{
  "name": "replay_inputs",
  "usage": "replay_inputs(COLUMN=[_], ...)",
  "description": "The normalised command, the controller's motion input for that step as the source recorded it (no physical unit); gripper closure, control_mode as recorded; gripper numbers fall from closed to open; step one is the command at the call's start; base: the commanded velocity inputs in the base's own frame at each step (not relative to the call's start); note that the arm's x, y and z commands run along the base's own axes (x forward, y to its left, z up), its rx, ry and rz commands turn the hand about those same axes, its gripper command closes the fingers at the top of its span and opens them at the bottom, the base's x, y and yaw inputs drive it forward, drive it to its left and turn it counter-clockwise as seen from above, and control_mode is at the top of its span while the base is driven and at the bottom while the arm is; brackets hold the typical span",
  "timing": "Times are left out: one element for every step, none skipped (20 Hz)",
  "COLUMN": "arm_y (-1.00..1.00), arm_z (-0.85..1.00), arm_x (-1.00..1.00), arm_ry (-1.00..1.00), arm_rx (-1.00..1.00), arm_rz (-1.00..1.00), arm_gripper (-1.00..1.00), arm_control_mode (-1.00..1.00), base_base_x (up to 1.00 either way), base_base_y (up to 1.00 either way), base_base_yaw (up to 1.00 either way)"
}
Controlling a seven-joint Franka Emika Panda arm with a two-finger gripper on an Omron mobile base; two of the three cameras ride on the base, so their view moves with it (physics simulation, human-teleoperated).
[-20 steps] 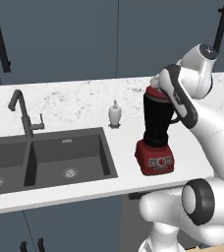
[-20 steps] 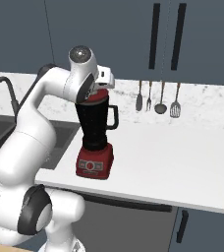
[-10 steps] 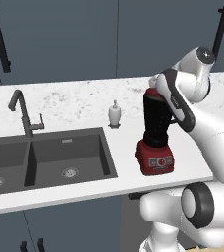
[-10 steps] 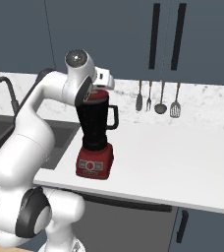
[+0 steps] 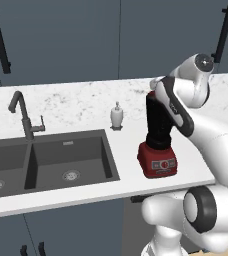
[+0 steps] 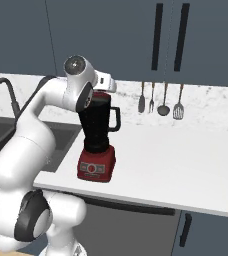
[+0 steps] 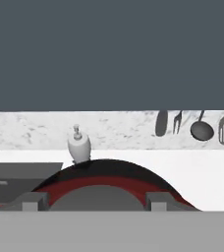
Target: Close the lid blender by securely placing the lid on top.
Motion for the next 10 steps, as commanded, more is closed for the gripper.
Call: replay_inputs(arm_y=[0.0, 0.0, 0.0, 0.0, 0.0, 0.0, 0.0, 0.0, 0.0, 0.0], arm_z=[0.0, 0.0, 0.0, 0.0, 0.0, 0.0, 0.0, 0.0, 0.0, 0.0], arm_x=[0.0, 0.0, 0.0, 0.0, 0.0, 0.0, 0.0, 0.0, 0.0, 0.0], arm_ry=[-0.07, -0.07, -0.07, -0.07, -0.06, -0.05, -0.05, -0.04, -0.04, -0.04], arm_rx=[0.0, 0.0, 0.0, 0.0, 0.0, 0.0, 0.0, 0.0, 0.0, 0.0], arm_rz=[-0.05, -0.05, -0.05, -0.05, -0.05, -0.05, -0.05, -0.05, -0.04, -0.04], arm_gripper=[1.0, 1.0, 1.0, 1.0, 1.0, 1.0, 1.0, 1.0, 1.0, 1.0], arm_control_mode=[-1.0, -1.0, -1.0, -1.0, -1.0, -1.0, -1.0, -1.0, -1.0, -1.0], base_base_x=[0.0, 0.0, 0.0, 0.0, 0.0, 0.0, 0.0, 0.0, 0.0, 0.0], base_base_y=[0.0, 0.0, 0.0, 0.0, 0.0, 0.0, 0.0, 0.0, 0.0, 0.0], base_base_yaw=[0.0, 0.0, 0.0, 0.0, 0.0, 0.0, 0.0, 0.0, 0.0, 0.0])
